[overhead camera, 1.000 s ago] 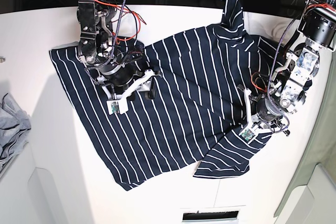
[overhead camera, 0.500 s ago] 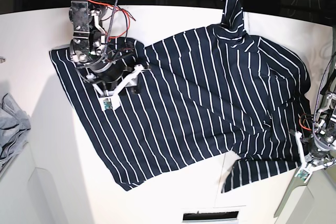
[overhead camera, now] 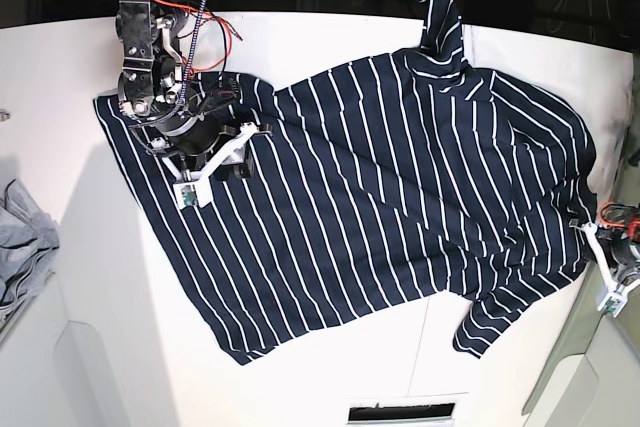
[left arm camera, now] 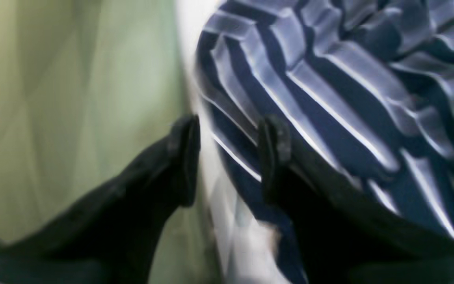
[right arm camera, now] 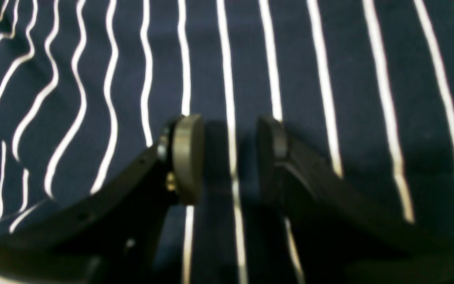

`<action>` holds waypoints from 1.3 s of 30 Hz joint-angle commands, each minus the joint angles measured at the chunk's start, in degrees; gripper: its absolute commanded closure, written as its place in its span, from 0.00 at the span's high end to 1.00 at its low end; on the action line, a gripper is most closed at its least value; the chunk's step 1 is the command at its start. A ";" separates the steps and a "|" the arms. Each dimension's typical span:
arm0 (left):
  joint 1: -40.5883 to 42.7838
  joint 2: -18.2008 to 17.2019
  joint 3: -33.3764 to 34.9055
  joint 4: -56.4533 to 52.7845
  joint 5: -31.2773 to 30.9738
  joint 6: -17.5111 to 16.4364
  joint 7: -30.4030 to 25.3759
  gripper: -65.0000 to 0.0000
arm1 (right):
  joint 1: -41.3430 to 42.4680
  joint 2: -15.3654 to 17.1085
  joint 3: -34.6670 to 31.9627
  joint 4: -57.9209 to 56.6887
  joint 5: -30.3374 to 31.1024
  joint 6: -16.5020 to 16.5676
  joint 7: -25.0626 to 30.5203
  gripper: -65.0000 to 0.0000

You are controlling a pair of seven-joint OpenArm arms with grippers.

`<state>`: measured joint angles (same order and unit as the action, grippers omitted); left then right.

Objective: Layout the t-shirt on the table in an organized manner, then fold the t-shirt properly
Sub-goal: 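Pull the shirt outward with both grippers to smooth it flat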

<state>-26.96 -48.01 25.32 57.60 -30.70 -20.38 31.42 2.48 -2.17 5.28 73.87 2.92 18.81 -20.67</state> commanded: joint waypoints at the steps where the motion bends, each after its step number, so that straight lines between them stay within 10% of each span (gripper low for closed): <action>1: 0.33 -2.86 -1.18 2.93 -1.92 -3.37 1.07 0.36 | 0.85 0.00 -0.04 1.36 0.70 0.42 1.40 0.34; 6: 9.31 -9.84 -1.88 14.45 -14.32 -15.45 6.32 0.27 | 0.98 0.50 -0.02 3.98 0.72 0.39 1.55 0.28; 10: 16.55 -11.34 -1.88 19.58 -15.74 -14.14 6.78 0.00 | 0.96 0.59 -0.04 6.93 0.79 0.39 1.31 0.00; 17: 26.60 -7.63 -1.88 21.86 -13.22 -14.97 6.25 0.00 | 0.85 0.79 -0.04 6.45 2.01 4.11 -0.98 0.00; 26: 29.53 -3.32 -1.88 15.28 3.17 -6.45 1.95 0.00 | 1.95 6.64 -0.04 -4.48 2.01 5.44 0.33 0.00; 35: 32.06 -5.73 -1.88 11.82 3.06 -19.28 3.17 0.00 | 6.69 14.80 -0.04 -10.27 2.25 5.44 1.81 0.00; 39: 32.06 -6.64 -1.88 13.14 1.38 -19.62 5.66 0.00 | 9.49 15.69 0.00 -10.93 2.25 5.40 1.79 0.00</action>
<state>4.60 -53.43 23.29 70.83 -30.41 -39.05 34.50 10.85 12.84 5.08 62.41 5.52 25.06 -19.14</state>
